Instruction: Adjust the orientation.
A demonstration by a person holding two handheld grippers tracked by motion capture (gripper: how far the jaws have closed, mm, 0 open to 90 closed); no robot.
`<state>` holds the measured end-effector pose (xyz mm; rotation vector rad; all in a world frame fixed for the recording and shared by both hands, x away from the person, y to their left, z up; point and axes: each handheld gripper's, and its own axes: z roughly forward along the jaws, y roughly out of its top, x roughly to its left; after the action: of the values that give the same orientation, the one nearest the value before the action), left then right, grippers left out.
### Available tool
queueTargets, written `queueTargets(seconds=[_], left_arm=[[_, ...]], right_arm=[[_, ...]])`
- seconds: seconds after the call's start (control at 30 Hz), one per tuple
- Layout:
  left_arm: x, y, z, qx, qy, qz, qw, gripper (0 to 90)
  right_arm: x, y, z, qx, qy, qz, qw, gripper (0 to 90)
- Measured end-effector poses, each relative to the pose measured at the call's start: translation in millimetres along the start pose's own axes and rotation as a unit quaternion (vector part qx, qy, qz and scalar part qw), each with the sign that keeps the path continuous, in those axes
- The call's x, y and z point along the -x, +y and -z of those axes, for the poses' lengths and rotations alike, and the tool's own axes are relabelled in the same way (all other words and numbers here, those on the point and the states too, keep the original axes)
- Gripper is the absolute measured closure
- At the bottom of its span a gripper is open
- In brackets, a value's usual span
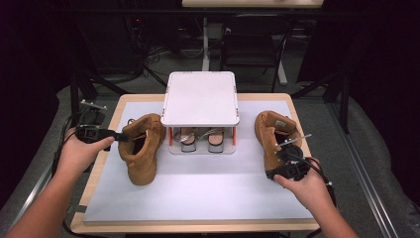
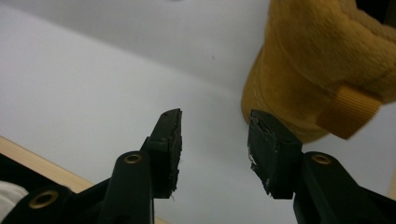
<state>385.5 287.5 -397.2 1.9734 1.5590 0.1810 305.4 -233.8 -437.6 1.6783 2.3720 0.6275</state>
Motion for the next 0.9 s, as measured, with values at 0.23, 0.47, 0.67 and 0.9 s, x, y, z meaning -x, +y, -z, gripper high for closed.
queueTargets(seconds=[0.23,0.47,0.67,0.9], left_arm=[[0.0,0.7,-1.4,-0.005,0.001,0.000,1.0000,55.1],[1.3,0.8,-3.2,-0.006,0.001,-0.001,1.0000,54.8],[2.2,1.0,-4.1,-0.006,0.000,0.000,1.0000,54.6],[1.5,1.3,-4.2,-0.007,0.000,-0.001,1.0000,54.6]], right_arm=[[17.0,10.6,8.1,-0.071,-0.016,-0.021,0.9972,52.0],[33.9,29.6,22.5,-0.120,-0.018,-0.053,0.9912,50.8],[44.9,45.7,36.2,-0.123,-0.041,-0.070,0.9890,51.3],[55.3,63.9,47.7,-0.125,-0.052,-0.086,0.9870,50.9]])
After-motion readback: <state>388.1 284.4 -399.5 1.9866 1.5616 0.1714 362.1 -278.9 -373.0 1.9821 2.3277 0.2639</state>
